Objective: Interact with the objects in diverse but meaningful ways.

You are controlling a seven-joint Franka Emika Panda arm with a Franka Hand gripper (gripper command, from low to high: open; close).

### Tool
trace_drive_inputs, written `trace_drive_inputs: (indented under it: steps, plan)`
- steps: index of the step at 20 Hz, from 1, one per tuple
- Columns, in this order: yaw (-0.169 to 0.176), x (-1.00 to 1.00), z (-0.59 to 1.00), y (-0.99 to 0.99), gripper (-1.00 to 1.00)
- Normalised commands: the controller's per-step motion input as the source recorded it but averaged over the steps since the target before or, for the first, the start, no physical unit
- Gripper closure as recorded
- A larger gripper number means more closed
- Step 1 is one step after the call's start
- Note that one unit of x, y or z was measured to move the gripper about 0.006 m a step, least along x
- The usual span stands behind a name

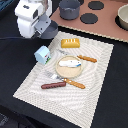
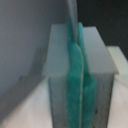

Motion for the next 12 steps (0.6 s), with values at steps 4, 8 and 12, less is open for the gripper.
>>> trace_drive_inputs:
  steps: [4,8,12]
  plan:
    - [0.027,-0.14,-0.34,-0.06,1.00]
    - [0.023,-0.13,-0.13,-0.06,-1.00]
    - [0.021,-0.14,0.04,-0.07,-1.00]
